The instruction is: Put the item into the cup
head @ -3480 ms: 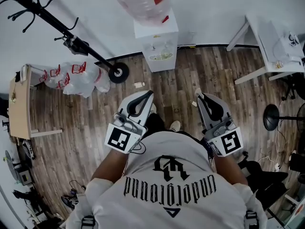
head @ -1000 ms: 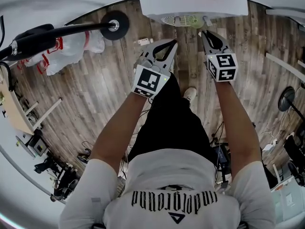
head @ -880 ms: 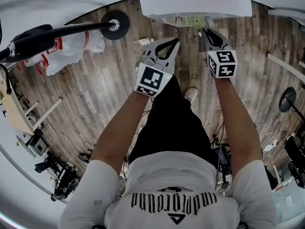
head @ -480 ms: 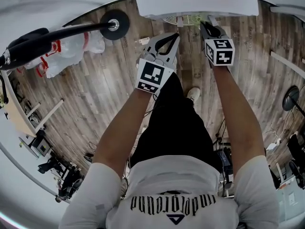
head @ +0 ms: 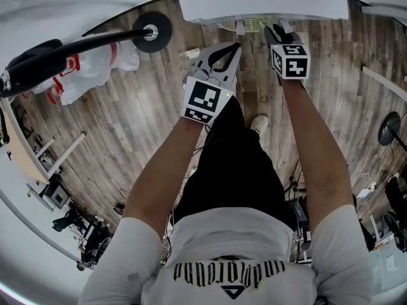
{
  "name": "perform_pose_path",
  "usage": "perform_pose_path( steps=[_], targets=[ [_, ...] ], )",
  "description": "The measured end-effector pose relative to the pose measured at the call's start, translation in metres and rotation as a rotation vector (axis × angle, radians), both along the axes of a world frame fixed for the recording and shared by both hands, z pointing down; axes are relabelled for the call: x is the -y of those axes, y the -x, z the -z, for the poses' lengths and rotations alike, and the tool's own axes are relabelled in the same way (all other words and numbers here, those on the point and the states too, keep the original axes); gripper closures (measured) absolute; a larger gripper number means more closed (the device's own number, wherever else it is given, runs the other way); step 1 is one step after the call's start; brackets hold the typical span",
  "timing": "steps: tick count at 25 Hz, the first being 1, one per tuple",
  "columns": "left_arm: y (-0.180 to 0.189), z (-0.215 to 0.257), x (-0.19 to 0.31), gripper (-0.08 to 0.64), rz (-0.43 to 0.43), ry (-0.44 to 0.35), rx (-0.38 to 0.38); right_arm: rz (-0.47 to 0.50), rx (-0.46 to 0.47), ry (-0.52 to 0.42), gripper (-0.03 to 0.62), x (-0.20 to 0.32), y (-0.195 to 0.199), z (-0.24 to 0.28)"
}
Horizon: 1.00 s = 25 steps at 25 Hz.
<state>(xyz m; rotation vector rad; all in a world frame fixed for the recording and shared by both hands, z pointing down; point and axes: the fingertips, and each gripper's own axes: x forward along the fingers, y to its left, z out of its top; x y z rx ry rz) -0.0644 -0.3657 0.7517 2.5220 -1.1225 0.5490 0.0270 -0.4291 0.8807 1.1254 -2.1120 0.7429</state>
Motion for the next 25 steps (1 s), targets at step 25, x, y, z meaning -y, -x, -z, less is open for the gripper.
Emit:
perform_pose_path(
  steps=[25],
  targets=[
    [-0.036, 0.132, -0.067, 0.551, 0.014, -0.123, -0.014, 0.087, 0.094, -0.159, 0.453, -0.099, -0.018, 0.17]
  ],
)
